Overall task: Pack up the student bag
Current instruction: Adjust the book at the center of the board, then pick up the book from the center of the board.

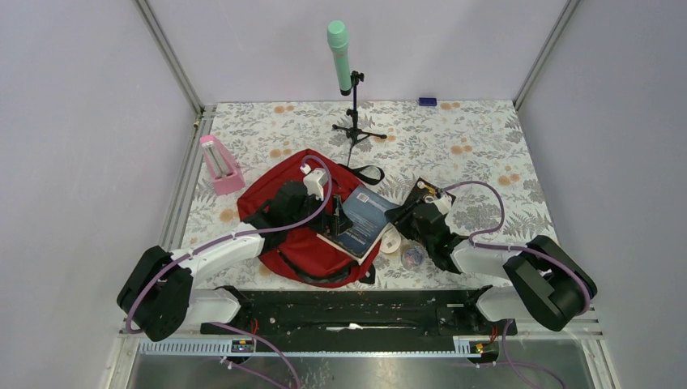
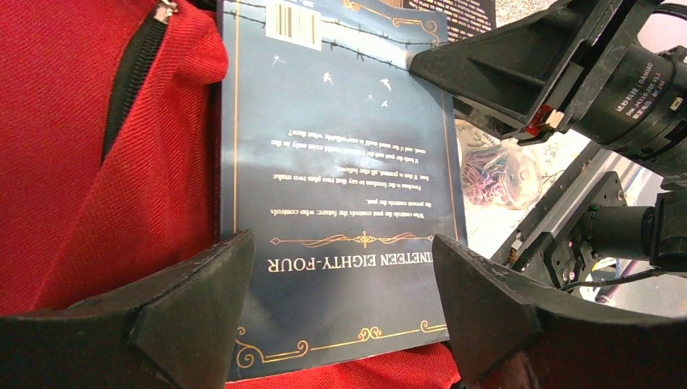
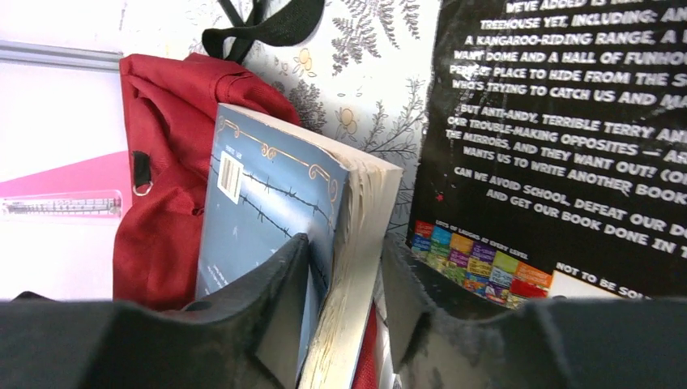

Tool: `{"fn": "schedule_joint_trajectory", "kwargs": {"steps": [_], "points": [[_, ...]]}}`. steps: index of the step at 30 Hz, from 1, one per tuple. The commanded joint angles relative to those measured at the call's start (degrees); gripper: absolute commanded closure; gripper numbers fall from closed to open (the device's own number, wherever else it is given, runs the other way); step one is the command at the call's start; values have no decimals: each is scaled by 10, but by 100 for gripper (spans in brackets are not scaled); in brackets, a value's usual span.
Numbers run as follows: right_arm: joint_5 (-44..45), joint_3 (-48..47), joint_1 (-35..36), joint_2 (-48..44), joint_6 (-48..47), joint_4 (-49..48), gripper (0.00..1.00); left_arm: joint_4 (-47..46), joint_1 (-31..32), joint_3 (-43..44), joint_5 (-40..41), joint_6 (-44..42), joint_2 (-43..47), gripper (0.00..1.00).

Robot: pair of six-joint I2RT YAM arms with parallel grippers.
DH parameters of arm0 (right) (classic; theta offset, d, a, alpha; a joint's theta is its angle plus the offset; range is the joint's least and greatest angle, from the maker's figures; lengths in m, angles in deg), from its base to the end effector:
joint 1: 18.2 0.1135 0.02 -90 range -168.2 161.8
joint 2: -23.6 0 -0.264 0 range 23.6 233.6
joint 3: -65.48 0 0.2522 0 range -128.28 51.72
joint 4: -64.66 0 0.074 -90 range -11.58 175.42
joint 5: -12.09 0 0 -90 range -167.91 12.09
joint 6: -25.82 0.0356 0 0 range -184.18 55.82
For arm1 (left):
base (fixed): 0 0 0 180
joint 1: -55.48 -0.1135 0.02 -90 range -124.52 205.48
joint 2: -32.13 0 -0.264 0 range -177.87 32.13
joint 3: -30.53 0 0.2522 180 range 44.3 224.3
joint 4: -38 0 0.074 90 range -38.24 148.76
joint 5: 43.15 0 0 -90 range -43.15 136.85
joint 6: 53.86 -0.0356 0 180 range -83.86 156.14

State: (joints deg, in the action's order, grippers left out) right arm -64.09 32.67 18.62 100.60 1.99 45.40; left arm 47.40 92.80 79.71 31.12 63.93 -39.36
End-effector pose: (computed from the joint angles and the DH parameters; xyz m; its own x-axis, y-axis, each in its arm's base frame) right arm 0.1971 0.1370 0.1492 -0.5100 0.7278 -0.4585 0.1436 0.5976 0.7888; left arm 0.2022 -0.1663 0.2112 -0.7274 -0.0098 -0.6862 0.4836 0.7021 -0.5227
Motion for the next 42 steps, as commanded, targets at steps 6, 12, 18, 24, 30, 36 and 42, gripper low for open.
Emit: {"fn": "schedule_joint_trajectory", "kwargs": {"steps": [6,12,18,24,30,36,42], "points": [[-16,-16,0,-10,-4,-104,77,-15,2,15,5,-1,31,17],[-50,-34,0,-60,-68,-160,100,13,2,42,11,18,86,4],[-107,-61,0,-138,-133,-183,100,40,-12,75,2,37,142,1],[-164,-86,0,-232,-155,-166,100,34,-75,81,-76,44,198,1],[-202,-107,0,-278,-135,-184,100,39,-112,84,-121,13,212,1],[-233,-120,0,-303,-120,-183,100,-72,-134,54,-212,50,210,1],[-257,-125,0,-318,-109,-194,100,-98,-137,49,-248,64,191,1]]}}
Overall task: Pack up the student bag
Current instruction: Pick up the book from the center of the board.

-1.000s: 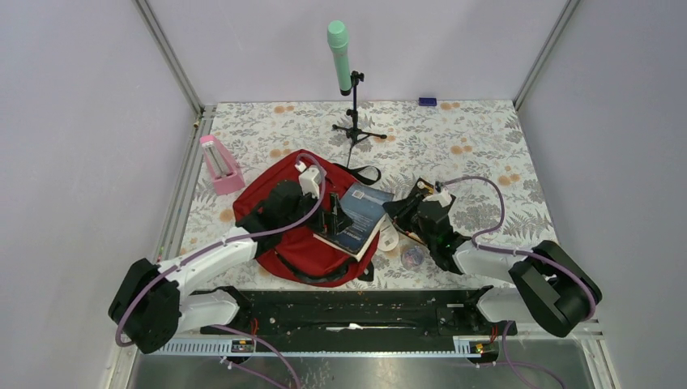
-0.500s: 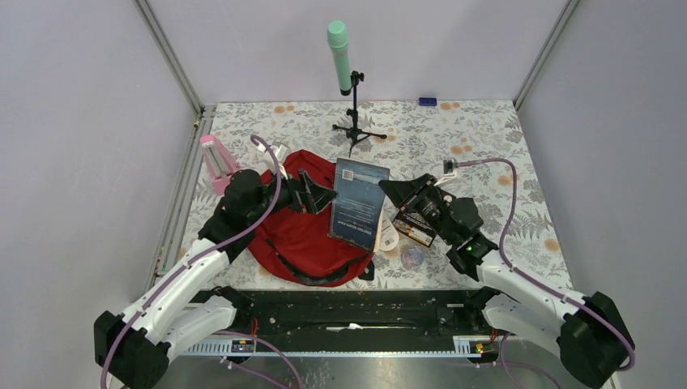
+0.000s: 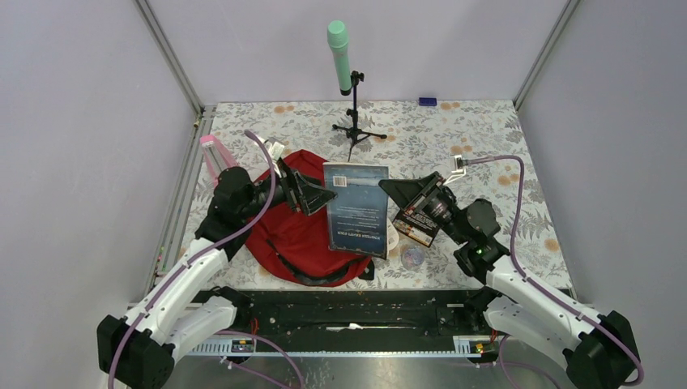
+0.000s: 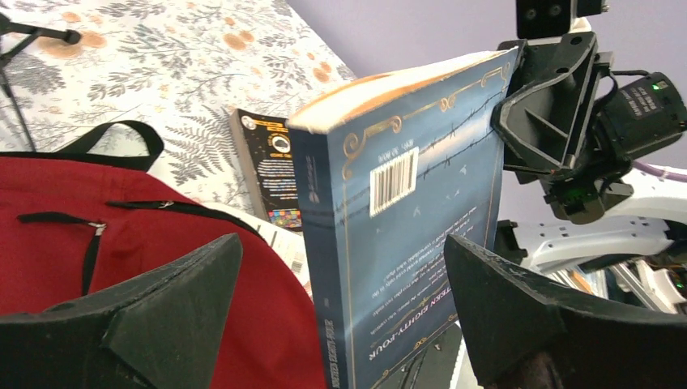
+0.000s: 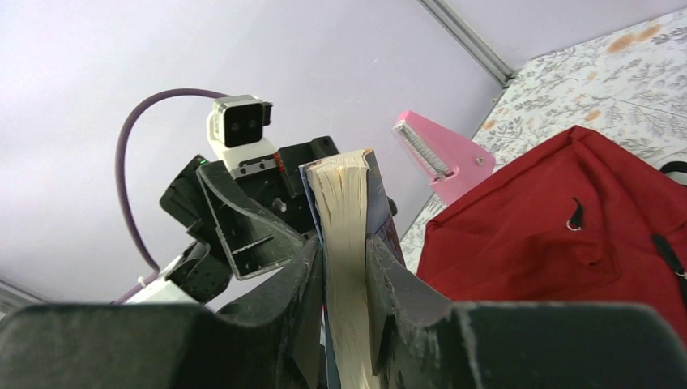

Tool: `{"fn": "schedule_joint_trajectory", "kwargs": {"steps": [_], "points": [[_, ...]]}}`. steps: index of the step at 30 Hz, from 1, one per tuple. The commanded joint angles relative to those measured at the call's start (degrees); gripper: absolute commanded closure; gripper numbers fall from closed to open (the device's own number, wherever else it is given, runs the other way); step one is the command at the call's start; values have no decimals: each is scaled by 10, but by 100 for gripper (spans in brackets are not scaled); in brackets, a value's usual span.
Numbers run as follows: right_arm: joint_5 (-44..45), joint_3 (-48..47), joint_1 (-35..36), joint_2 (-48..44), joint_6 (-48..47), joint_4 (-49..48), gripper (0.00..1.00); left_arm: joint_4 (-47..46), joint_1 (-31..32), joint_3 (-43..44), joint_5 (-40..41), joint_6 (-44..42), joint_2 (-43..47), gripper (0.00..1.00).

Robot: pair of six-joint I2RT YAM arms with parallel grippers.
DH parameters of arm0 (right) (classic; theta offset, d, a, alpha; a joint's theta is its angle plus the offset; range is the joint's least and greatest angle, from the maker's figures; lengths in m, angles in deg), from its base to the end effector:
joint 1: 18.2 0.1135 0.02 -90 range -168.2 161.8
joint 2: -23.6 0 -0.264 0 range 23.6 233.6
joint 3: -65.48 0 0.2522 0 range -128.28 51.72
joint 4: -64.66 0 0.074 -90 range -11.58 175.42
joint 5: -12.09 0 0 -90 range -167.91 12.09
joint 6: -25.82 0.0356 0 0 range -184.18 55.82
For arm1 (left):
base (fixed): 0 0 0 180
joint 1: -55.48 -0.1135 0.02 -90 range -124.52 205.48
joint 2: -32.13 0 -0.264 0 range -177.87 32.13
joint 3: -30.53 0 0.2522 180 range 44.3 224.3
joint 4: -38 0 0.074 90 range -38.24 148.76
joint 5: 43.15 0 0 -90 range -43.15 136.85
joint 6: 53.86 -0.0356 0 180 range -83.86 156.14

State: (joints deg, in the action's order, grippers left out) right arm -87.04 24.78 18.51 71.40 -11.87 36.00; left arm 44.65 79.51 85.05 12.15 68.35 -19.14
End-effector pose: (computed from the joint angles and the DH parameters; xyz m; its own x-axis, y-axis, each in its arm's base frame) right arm 0.1525 0.1208 0.3180 -0.3805 0.6908 -0.6148 -0.6663 0.2562 0.7003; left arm 0.1833 -0.1039 0.3276 -0.5009 -0.2565 -0.8266 0.6935 0.4524 -0.5607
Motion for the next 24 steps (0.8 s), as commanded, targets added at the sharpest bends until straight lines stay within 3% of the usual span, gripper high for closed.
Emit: {"fn": "schedule_joint_trajectory", "kwargs": {"steps": [1,9,10,11,17,18,21,24], "points": [[-32,-47,0,-24,29,-103,100,-85,-4,-8,-68,29,-17,1],[-45,-46,1,-2,37,-122,100,-190,2,-38,-112,93,-58,4],[-45,-47,1,0,36,-118,100,-217,5,-43,-122,109,-62,9],[-45,-48,1,2,33,-113,100,-248,10,-48,-132,125,-66,20],[-45,-41,0,8,-31,-51,100,-369,18,-69,-156,191,-60,94],[-47,-42,1,6,-49,-29,100,-370,18,-71,-155,191,-54,100],[-59,-52,1,-4,-124,46,97,-371,18,-75,-164,188,-33,100],[-66,-63,1,-12,-178,114,65,-377,18,-74,-184,190,-12,100]]}}
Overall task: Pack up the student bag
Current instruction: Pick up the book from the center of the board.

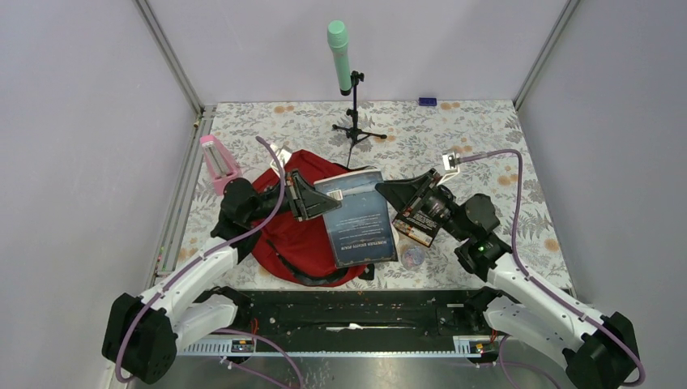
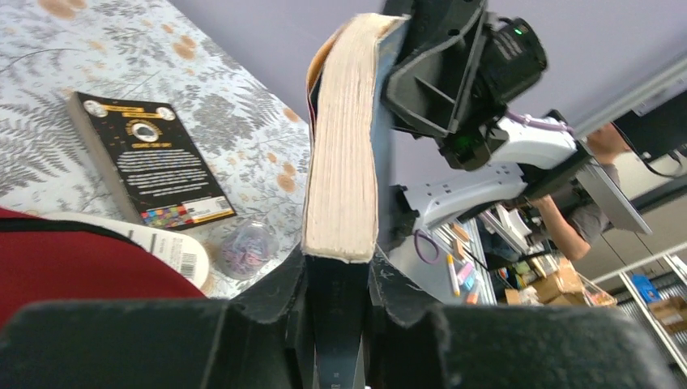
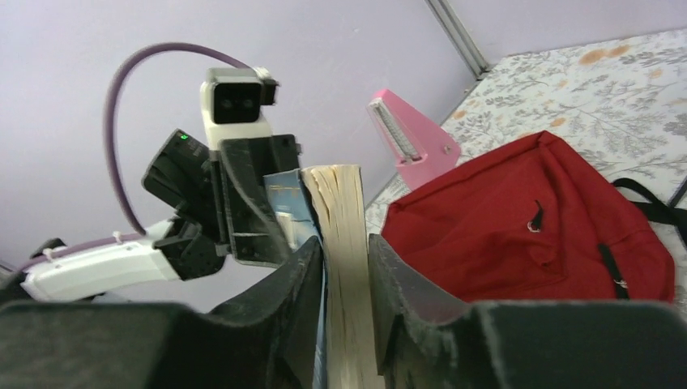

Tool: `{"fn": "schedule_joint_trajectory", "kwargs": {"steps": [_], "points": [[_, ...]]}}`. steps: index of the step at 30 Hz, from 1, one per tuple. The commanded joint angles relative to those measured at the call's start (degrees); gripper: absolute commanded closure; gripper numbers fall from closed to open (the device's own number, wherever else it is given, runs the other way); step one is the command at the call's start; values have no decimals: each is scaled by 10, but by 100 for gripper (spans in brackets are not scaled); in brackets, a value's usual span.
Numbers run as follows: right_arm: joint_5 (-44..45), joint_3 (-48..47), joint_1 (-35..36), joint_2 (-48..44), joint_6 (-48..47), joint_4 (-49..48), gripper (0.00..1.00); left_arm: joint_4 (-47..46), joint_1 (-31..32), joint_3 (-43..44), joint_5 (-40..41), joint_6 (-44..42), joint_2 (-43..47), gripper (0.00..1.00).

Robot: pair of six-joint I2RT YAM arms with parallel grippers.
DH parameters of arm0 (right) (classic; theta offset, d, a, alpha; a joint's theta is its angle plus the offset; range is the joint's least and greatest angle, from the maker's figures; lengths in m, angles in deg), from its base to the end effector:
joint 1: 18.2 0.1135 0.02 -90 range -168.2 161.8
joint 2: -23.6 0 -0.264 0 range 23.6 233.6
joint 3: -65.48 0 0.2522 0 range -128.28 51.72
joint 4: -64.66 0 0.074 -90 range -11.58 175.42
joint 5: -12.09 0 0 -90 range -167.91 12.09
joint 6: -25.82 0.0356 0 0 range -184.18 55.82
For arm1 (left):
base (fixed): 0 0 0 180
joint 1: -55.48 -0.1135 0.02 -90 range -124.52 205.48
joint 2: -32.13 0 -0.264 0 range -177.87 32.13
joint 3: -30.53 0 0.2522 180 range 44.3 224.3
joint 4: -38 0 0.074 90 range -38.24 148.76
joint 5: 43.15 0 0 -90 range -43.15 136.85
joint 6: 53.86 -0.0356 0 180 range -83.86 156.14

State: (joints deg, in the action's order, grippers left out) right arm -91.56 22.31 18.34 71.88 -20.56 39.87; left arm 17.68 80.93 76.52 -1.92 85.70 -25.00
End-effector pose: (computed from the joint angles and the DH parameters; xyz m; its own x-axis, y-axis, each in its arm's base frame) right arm 0.1539 0.1245 0.3247 -0.3264 0.5925 -0.7365 -0.7347 0.3311 0.5920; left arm 0.1875 -0.1189 0.3021 -0.6323 -0.2546 -0.7317 0.7282 0.1269 -0.6735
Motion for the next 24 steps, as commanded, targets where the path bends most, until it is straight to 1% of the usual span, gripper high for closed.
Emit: {"fn": "schedule_joint_trajectory", "kwargs": {"steps": [1,4,6,11,14,16,17,19,21,24], "points": [[-30,-42,2,-20,-105,90,57,-107,4,12,-46,16,54,100],[-82,-63,2,-17,-140,133,37,-105,4,18,-53,17,74,100],[-115,-76,2,-10,-150,160,26,-101,4,25,-57,14,86,100],[-180,-94,1,6,-152,174,10,-104,3,38,-71,15,102,100],[-249,-116,2,26,-141,171,7,-107,4,45,-80,15,111,100],[-313,-135,2,54,-129,166,8,-109,4,49,-85,14,115,100],[-341,-143,1,67,-119,155,9,-110,4,51,-87,12,117,100],[-382,-149,2,88,-71,112,9,-110,3,55,-89,8,119,100],[-410,-146,1,103,-29,57,11,-111,4,58,-90,5,122,100],[-431,-153,6,110,-15,47,17,-81,4,65,-81,-19,125,100]]}}
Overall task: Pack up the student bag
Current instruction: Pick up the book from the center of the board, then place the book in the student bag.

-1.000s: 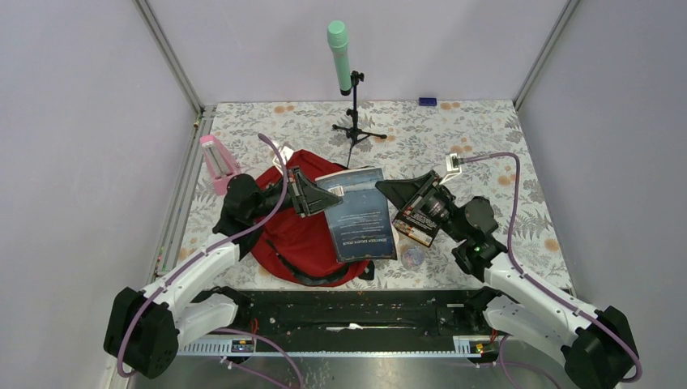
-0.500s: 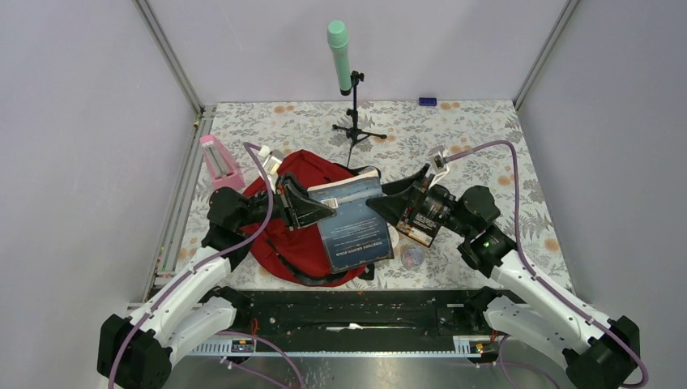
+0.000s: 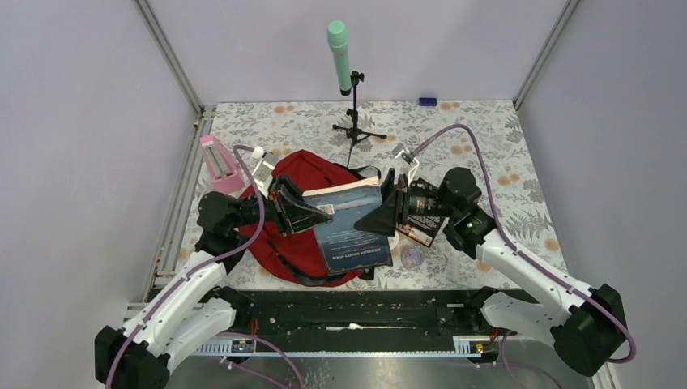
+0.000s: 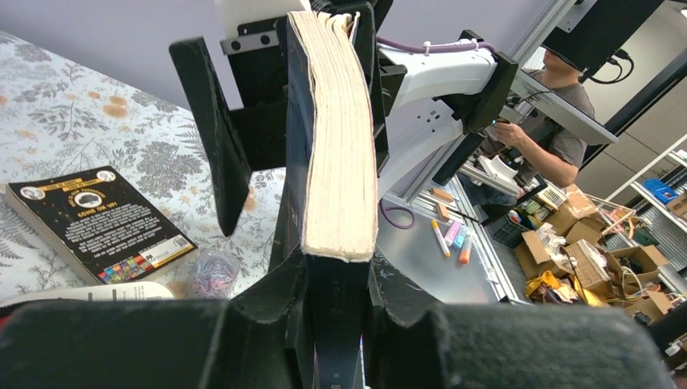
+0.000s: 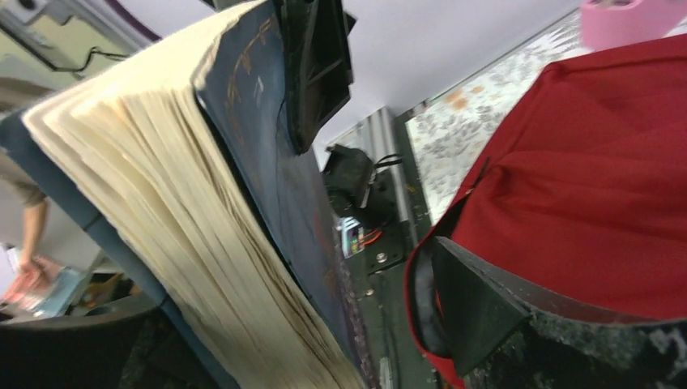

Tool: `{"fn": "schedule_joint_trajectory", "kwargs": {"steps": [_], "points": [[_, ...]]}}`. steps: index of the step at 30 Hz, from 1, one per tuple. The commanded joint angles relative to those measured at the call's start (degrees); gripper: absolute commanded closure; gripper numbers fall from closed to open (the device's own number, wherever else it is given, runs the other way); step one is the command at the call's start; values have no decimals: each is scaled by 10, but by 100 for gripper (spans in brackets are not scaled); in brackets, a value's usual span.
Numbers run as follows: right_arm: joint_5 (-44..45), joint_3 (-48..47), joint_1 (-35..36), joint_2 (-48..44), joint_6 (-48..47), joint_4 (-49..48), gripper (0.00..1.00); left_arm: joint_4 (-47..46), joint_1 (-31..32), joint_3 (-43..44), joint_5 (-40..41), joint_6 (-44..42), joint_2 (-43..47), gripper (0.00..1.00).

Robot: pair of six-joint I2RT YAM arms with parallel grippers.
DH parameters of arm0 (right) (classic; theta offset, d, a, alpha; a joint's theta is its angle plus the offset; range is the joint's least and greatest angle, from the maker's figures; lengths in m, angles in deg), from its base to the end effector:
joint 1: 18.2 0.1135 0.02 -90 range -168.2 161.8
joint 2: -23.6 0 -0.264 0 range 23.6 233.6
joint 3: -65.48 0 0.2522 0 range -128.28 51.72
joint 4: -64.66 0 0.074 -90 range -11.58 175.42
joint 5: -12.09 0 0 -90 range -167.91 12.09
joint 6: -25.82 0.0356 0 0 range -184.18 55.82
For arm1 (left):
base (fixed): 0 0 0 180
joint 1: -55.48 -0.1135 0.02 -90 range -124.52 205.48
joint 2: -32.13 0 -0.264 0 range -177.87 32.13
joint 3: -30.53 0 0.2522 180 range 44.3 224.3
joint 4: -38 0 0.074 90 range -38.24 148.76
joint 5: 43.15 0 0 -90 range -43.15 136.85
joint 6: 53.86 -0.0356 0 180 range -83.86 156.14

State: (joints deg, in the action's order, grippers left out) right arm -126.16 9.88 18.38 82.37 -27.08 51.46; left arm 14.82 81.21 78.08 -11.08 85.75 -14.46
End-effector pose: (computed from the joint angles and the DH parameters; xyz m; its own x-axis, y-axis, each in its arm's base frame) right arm 0.1698 0.1591 0.3423 -0.4837 0.1412 -0.8638 -0.8714 0.0147 0.4904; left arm 0.1450 -0.1034 0.3475 -0.4674 -0.2237 -0.8553 0.8814 -0.0428 -0.4705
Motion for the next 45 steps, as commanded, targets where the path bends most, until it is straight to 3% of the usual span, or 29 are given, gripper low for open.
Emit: {"fn": "schedule_joint_trajectory", "kwargs": {"steps": [1,4,8,9,12,13,15,19,23,31,36,41,45], "points": [[-91,-33,7,5,48,-60,21,-43,0,50,16,-27,21,100],[-95,-36,6,-3,29,-24,41,-22,0,51,33,-47,27,100],[-73,-31,7,-21,10,4,97,32,0,61,53,-85,32,100],[-54,-29,6,-28,4,15,100,74,0,66,61,-105,33,98],[73,-27,-3,-62,-39,78,100,222,1,82,124,-215,37,22],[129,-27,-9,-77,-49,110,100,268,1,83,157,-250,40,10],[227,-26,-23,-104,-66,158,100,336,4,73,217,-299,47,3],[359,-38,-60,-135,-91,256,100,359,32,18,291,-320,56,1],[467,-52,-102,-139,-89,376,100,382,120,6,370,-328,21,2],[620,-14,-161,-196,-64,431,100,412,314,40,499,-342,-118,2],[657,5,-161,-227,-64,431,100,474,383,114,576,-369,-224,1],[666,15,-161,-243,-60,430,100,551,423,179,733,-391,-305,1],[669,17,-161,-246,-59,431,100,579,441,201,808,-400,-327,13]]}}
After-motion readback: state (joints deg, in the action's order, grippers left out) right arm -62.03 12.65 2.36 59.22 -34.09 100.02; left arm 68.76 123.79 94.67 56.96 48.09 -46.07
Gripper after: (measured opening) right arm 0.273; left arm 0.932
